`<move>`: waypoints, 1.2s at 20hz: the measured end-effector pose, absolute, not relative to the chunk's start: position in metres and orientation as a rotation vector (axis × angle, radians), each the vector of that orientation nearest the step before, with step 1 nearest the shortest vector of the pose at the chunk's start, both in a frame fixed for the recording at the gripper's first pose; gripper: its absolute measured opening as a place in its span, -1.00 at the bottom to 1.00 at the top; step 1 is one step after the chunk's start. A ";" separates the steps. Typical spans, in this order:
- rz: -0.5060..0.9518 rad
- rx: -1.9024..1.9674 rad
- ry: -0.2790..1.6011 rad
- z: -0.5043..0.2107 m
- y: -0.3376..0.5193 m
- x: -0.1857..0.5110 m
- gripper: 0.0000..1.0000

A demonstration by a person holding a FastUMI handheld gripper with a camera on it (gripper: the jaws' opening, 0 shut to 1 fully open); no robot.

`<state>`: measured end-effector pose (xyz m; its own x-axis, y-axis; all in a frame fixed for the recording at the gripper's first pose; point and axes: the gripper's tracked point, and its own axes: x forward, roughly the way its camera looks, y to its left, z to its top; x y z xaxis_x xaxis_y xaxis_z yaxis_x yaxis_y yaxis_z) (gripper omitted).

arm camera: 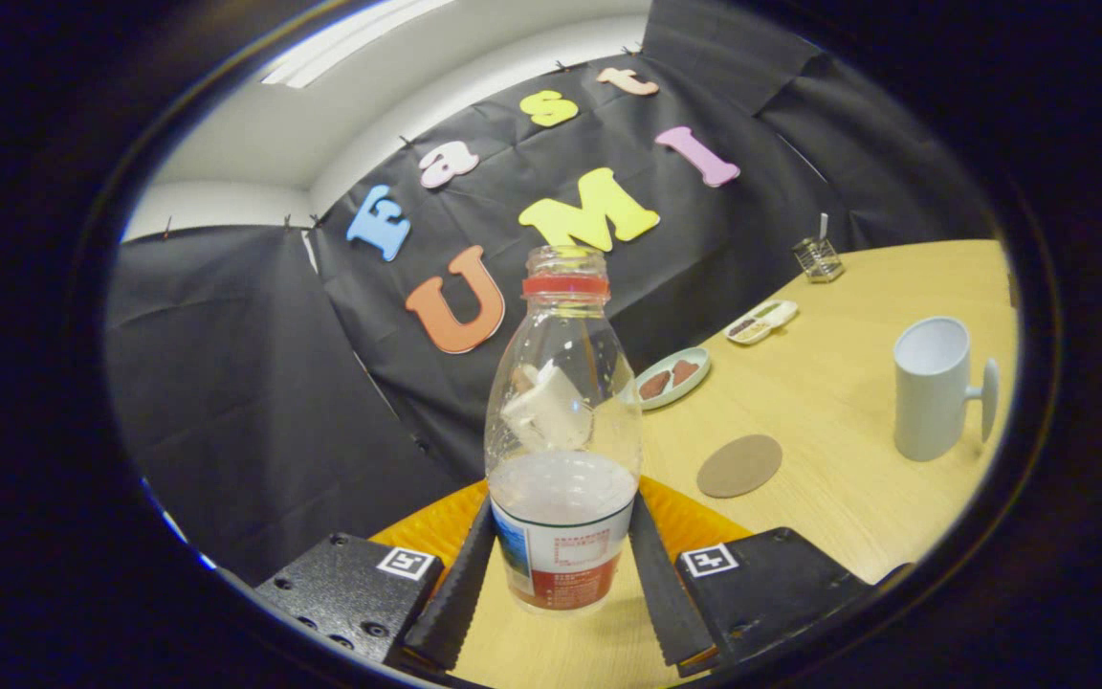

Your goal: Take the bottle from table, then pour the juice into the cup, finally place the bottle on the coaster

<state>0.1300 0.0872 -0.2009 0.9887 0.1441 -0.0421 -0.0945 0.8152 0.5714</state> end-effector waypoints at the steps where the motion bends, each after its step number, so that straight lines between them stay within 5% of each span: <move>1: 0.122 0.635 0.082 -0.197 0.082 0.130 0.57; 24: 0.169 1.615 0.004 -0.155 0.010 0.131 0.56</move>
<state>0.1313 0.0099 -0.1545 0.9886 0.1066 0.1065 -0.1013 -0.0530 0.9934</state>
